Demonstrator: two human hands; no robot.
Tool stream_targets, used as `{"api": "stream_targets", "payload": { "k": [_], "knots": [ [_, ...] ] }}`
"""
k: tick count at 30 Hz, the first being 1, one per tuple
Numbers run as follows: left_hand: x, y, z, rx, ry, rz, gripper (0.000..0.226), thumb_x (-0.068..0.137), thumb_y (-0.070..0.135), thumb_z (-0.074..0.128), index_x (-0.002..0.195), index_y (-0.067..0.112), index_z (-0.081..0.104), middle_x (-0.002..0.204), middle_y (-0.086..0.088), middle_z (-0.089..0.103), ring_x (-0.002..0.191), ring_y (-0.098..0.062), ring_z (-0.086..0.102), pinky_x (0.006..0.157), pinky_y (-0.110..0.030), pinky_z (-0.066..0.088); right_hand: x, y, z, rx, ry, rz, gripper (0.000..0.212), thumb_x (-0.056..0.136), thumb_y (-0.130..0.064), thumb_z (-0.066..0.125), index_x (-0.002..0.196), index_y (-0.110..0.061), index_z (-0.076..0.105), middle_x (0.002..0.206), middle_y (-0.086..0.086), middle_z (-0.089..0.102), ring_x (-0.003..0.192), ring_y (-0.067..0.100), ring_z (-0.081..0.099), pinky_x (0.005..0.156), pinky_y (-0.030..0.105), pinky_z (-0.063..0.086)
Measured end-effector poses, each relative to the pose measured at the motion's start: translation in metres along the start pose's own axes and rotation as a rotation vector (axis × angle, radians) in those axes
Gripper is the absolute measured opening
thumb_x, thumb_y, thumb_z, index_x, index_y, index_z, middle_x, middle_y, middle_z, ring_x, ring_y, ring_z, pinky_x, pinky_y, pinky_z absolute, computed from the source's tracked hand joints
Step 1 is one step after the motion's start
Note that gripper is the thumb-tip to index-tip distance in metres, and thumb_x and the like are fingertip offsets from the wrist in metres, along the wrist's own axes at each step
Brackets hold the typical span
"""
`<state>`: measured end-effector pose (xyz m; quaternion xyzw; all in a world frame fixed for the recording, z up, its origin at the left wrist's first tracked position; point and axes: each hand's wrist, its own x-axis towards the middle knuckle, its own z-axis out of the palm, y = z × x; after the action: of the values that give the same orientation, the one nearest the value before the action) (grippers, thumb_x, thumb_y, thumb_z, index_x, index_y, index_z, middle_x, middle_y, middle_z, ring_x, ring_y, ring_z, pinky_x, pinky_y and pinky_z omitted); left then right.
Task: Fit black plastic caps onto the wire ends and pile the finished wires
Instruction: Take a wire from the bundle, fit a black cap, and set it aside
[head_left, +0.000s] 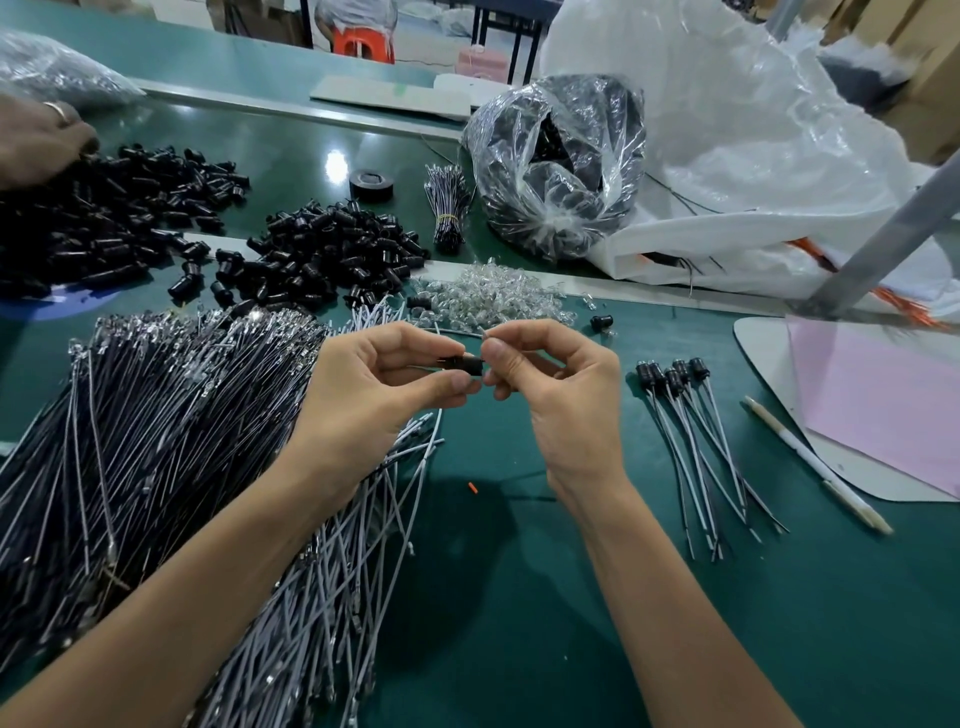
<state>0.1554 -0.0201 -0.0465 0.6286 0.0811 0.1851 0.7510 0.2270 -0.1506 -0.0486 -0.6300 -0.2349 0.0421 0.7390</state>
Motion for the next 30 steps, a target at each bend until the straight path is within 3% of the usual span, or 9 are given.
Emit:
{"api": "stream_targets", "payload": {
  "k": [6, 11, 16, 22, 26, 30],
  "knots": [
    [0.000, -0.001, 0.000, 0.033, -0.014, 0.008, 0.030, 0.056, 0.005, 0.079, 0.085, 0.005, 0.071, 0.082, -0.008, 0.076, 0.075, -0.020, 0.074, 0.068, -0.022, 0.058, -0.001, 0.002, 0.002, 0.003, -0.009, -0.012, 0.021, 0.081, 0.003, 0.072, 0.075, -0.018, 0.071, 0.062, -0.004, 0.065, 0.048, 0.010, 0.053, 0.048, 0.017, 0.041],
    [0.000, -0.004, 0.000, -0.035, 0.007, -0.035, 0.023, 0.066, 0.004, 0.076, 0.089, 0.003, 0.072, 0.083, -0.010, 0.076, 0.076, -0.020, 0.074, 0.071, -0.023, 0.057, -0.005, 0.003, 0.009, 0.055, -0.005, 0.071, 0.026, 0.080, 0.000, 0.074, 0.070, -0.024, 0.073, 0.089, 0.012, 0.063, 0.046, 0.011, 0.055, 0.045, 0.019, 0.040],
    [0.003, -0.004, -0.002, -0.201, 0.012, -0.071, 0.014, 0.066, 0.010, 0.073, 0.079, 0.013, 0.079, 0.085, -0.010, 0.076, 0.081, -0.022, 0.074, 0.076, -0.025, 0.058, -0.005, 0.001, 0.010, 0.080, -0.054, 0.081, 0.025, 0.082, 0.000, 0.072, 0.074, -0.023, 0.071, 0.101, 0.001, 0.062, 0.049, 0.011, 0.057, 0.049, 0.020, 0.043],
    [0.010, -0.002, -0.012, -0.372, 0.099, -0.077, 0.033, 0.067, 0.000, 0.069, 0.099, 0.006, 0.066, 0.093, -0.008, 0.072, 0.090, -0.019, 0.072, 0.078, -0.022, 0.056, -0.002, 0.001, 0.008, 0.028, 0.015, 0.097, 0.014, 0.089, -0.003, 0.066, 0.083, -0.014, 0.065, 0.074, -0.007, 0.068, 0.059, 0.014, 0.066, 0.054, 0.020, 0.048],
    [0.011, -0.001, -0.014, -0.513, 0.120, -0.121, 0.017, 0.069, -0.003, 0.065, 0.085, 0.003, 0.066, 0.089, -0.009, 0.074, 0.091, -0.018, 0.072, 0.076, -0.019, 0.056, 0.000, 0.000, 0.001, -0.053, 0.060, 0.088, 0.011, 0.088, -0.004, 0.069, 0.081, -0.013, 0.068, 0.069, 0.001, 0.068, 0.063, 0.017, 0.067, 0.059, 0.024, 0.052],
    [0.011, 0.000, -0.013, -0.514, 0.164, -0.128, 0.015, 0.068, -0.001, 0.065, 0.069, 0.010, 0.074, 0.079, -0.006, 0.074, 0.082, -0.015, 0.073, 0.074, -0.020, 0.057, 0.001, -0.002, -0.004, -0.160, 0.002, 0.132, 0.012, 0.083, -0.006, 0.073, 0.075, -0.014, 0.072, 0.067, -0.003, 0.067, 0.055, 0.023, 0.069, 0.052, 0.026, 0.052]
  ]
}}
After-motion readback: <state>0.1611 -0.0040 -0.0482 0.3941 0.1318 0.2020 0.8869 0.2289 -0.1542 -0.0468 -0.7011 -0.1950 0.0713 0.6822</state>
